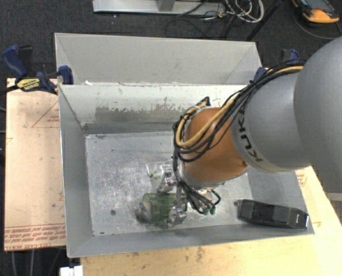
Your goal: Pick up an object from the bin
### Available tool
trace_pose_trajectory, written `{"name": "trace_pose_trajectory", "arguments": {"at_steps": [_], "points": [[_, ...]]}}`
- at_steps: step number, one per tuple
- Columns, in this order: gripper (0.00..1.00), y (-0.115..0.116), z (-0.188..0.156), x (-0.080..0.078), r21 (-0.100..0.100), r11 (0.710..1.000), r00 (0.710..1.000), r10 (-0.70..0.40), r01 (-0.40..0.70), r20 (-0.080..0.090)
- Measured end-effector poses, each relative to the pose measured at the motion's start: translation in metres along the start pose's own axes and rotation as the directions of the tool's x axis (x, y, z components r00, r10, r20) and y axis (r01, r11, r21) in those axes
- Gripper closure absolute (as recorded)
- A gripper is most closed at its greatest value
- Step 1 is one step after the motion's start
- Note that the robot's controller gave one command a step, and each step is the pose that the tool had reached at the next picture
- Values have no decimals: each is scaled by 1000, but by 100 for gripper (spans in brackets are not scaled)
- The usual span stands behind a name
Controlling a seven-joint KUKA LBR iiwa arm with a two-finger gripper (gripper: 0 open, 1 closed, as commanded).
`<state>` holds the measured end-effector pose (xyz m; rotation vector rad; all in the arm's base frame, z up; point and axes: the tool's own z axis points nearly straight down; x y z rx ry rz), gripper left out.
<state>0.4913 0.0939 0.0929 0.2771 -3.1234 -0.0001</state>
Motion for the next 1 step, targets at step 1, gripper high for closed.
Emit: {"name": "trace_pose_trajectory", "arguments": {"at_steps": [1], "points": [[100,0,-23,0,0,1000,1000,0,0,0]]}}
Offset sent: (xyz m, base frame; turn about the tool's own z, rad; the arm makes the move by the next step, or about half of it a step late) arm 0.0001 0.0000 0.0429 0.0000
